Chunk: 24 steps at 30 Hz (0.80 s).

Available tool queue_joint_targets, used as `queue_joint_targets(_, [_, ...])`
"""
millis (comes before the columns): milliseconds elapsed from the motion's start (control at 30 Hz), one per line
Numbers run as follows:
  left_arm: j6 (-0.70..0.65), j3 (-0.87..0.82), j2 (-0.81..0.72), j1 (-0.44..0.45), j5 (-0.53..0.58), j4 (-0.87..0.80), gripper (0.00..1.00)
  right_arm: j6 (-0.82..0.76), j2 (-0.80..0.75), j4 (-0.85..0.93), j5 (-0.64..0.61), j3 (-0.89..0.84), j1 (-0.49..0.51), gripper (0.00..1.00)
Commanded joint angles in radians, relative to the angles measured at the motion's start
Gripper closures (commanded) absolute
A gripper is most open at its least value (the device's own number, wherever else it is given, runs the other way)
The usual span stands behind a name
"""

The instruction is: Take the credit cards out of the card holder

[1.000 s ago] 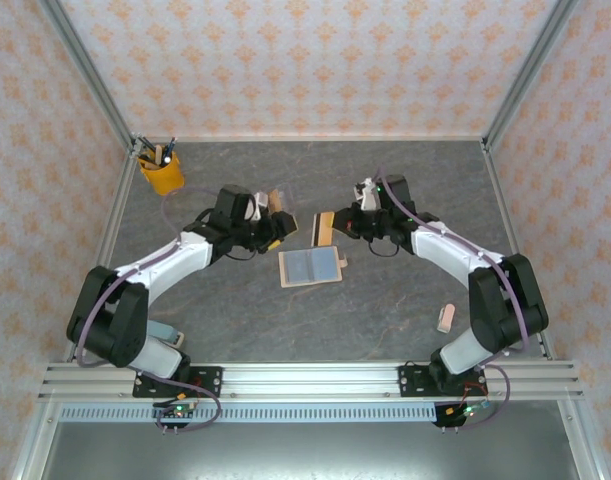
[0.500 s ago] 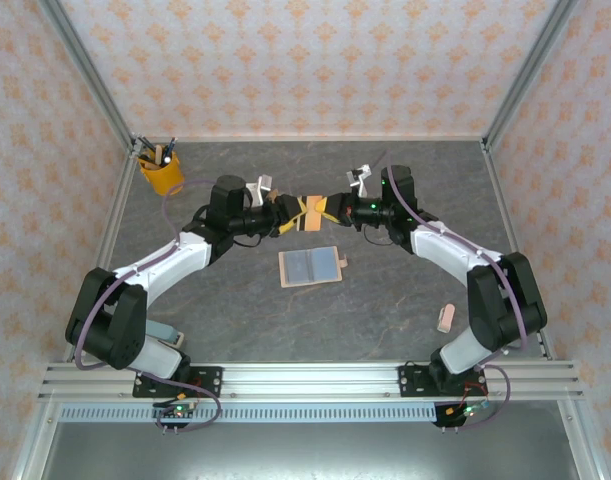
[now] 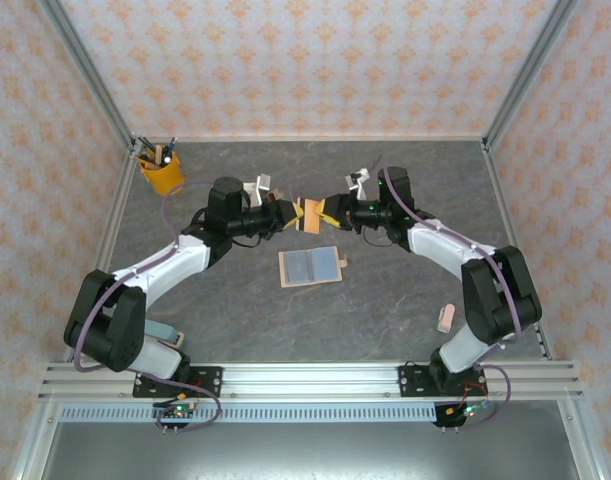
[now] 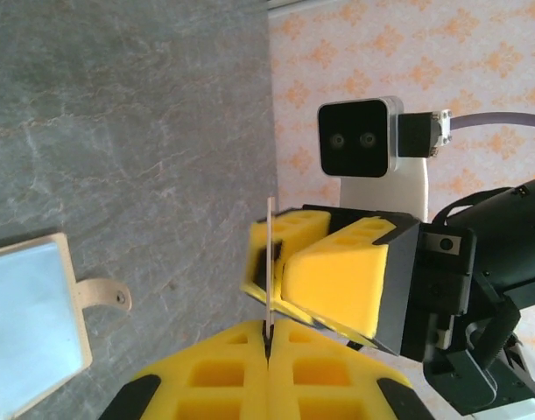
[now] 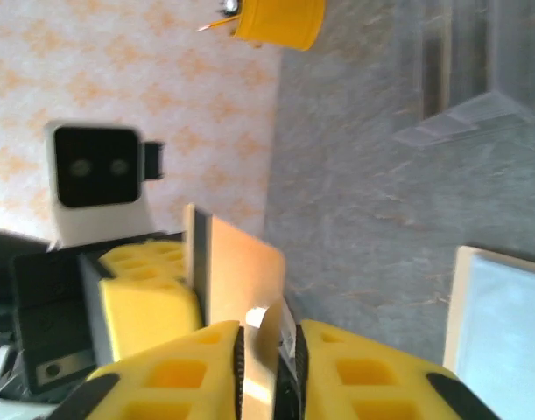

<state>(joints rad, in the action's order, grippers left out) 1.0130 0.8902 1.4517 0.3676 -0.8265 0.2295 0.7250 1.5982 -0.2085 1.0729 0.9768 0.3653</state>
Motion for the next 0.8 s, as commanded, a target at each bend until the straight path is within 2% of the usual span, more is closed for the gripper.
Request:
queue_joint_targets(0, [-0.180,0.092,-0.064,0.000,0.149,-0.311,1.00,-0.218,-0.054,0.269,-0.210,0.036,-0.031,0.54])
queue_joint_targets(67, [-0.272,0.167,-0.062,0.003,0.311,-0.549,1.00,-0.296,-0.085,0.353,-0.323,0.029,-0.033,0.41])
queue_joint_targets(133, [-0.326,0.238,-0.045,0.007,0.431,-0.703,1.00,-0.346,-0.116,0.392,-0.426,0.010,-0.034,0.31])
queue_joint_targets(267, [-0.354,0.379,0.021,0.046,0.675,-0.903,1.00,-0.414,-0.168,0.439,-0.623,-0.029,-0.033,0.18])
queue_joint_targets(433, [-0.351,0.631,0.202,0.141,0.996,-1.107,1.00,-0.447,-0.182,0.455,-0.687,-0.044,-0.033,0.12])
queue_joint_targets(533, [-0.329,0.783,0.326,0.174,1.137,-1.196,1.00,-0.450,-0.187,0.459,-0.695,-0.051,-0.034,0.10])
queue_joint_targets(633, [-0.301,0.905,0.433,0.187,1.233,-1.256,1.00,-0.450,-0.196,0.460,-0.704,-0.058,-0.033,0.09])
queue_joint_targets(767, [-0.297,1.036,0.576,0.195,1.288,-1.298,1.00,-0.451,-0.205,0.446,-0.699,-0.069,-0.033,0.09])
